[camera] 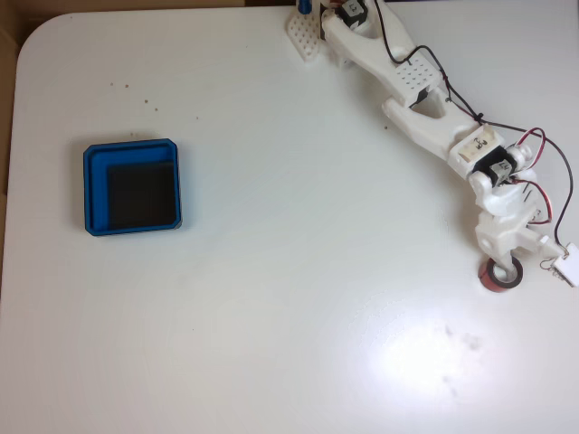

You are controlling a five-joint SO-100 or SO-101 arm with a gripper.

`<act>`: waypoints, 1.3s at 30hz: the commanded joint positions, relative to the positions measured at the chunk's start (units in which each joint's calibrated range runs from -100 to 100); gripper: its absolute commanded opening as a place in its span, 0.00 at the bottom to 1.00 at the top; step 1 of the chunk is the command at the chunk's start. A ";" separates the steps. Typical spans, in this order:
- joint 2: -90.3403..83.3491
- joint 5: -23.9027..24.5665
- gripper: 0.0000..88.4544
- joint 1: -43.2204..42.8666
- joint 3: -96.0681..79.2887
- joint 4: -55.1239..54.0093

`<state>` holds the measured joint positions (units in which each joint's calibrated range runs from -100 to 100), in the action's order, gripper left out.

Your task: Pick the red roll and drop it in the blue box

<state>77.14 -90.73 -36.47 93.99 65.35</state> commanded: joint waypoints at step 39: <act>-78.22 0.37 0.01 15.80 -76.47 0.16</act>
<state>7.96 -90.65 -24.79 21.88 65.52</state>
